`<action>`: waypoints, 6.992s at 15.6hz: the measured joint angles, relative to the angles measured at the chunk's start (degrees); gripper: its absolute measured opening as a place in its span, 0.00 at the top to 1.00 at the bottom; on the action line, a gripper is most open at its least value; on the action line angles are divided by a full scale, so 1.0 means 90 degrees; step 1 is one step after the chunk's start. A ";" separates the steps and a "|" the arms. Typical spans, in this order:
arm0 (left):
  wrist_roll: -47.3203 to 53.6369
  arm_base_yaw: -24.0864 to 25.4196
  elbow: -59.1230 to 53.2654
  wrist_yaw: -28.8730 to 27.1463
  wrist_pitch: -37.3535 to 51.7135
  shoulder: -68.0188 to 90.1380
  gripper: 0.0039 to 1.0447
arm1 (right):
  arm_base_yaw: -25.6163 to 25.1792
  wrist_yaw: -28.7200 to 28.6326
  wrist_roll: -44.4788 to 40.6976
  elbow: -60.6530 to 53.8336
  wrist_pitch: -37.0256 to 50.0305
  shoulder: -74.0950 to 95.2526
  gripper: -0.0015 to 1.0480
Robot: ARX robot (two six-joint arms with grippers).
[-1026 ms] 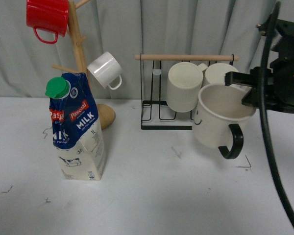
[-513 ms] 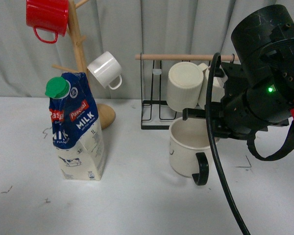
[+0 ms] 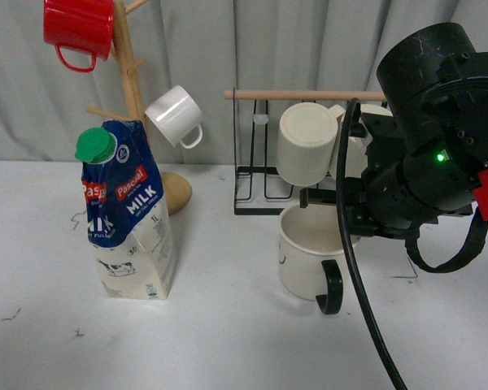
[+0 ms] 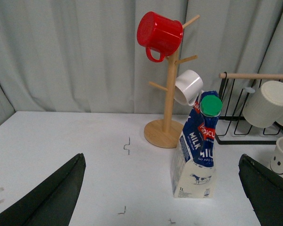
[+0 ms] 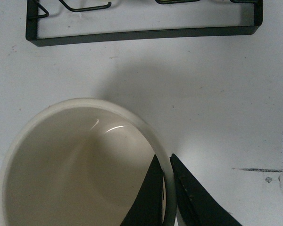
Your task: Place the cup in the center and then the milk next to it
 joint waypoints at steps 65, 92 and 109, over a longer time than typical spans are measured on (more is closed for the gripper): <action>-0.0571 -0.0551 0.1630 -0.0865 0.0265 0.3441 0.06 | -0.1953 -0.0189 -0.1841 -0.7699 0.0430 -1.3070 0.06; -0.1365 -0.1783 0.4277 -0.0831 0.4316 1.1458 0.31 | -0.1953 -0.0189 -0.1841 -0.7699 0.0432 -1.3070 0.06; -0.1365 -0.2822 0.4891 -0.1163 0.3886 1.1305 0.98 | -0.1953 -0.0189 -0.1841 -0.7699 0.0432 -1.3070 0.06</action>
